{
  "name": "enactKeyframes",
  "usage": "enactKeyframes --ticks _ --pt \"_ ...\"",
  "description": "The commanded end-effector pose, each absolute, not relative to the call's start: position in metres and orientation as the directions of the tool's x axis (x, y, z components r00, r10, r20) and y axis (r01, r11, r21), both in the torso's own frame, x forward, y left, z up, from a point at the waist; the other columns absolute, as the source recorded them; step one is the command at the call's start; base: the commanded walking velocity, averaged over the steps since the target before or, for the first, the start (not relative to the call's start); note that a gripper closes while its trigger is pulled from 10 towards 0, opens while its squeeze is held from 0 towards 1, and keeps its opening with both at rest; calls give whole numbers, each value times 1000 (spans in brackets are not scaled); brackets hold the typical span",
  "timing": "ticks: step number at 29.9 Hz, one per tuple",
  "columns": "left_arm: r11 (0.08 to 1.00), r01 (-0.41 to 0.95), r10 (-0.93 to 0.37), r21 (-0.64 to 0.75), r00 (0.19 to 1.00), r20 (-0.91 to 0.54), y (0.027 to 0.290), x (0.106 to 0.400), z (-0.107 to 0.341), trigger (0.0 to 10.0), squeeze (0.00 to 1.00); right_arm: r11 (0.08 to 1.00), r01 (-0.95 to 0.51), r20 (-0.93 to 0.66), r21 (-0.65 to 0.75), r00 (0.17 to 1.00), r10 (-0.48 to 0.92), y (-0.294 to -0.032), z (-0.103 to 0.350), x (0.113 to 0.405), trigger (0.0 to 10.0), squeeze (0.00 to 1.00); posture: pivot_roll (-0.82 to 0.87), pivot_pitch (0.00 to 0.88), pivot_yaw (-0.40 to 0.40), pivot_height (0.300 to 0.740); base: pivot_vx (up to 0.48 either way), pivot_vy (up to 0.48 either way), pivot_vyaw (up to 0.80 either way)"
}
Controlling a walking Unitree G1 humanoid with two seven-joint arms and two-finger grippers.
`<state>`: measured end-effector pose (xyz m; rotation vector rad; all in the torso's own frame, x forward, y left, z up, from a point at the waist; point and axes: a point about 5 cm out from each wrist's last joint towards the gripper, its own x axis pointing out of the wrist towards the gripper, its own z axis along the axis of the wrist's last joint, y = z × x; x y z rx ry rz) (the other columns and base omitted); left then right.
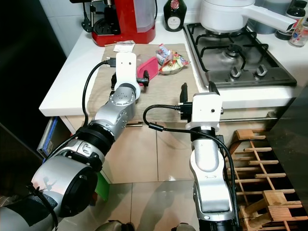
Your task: Restocking fridge
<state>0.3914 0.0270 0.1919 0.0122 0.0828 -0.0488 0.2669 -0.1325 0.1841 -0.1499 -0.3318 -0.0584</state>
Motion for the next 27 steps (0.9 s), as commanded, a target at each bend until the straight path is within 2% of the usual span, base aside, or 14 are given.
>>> enactKeyframes --ticks 1,25,26,27 --pt "994 110 -110 -4 991 -76 6 386 196 10000 0 986 78 336 -145 942 -25 -130 185 266 10000 0 -106 17 105 740 0 0 0" --pt "994 110 -110 -4 991 -76 6 386 196 10000 0 986 78 336 -145 942 -25 -130 185 266 10000 0 -106 17 105 740 0 0 0" --pt "977 188 -186 -100 982 34 43 394 219 10000 0 986 96 343 -136 938 -44 -133 185 270 10000 0 -80 0 123 740 0 0 0" --pt "977 188 -186 -100 982 34 43 394 219 10000 0 986 96 343 -136 938 -44 -133 185 270 10000 0 -80 0 123 740 0 0 0"
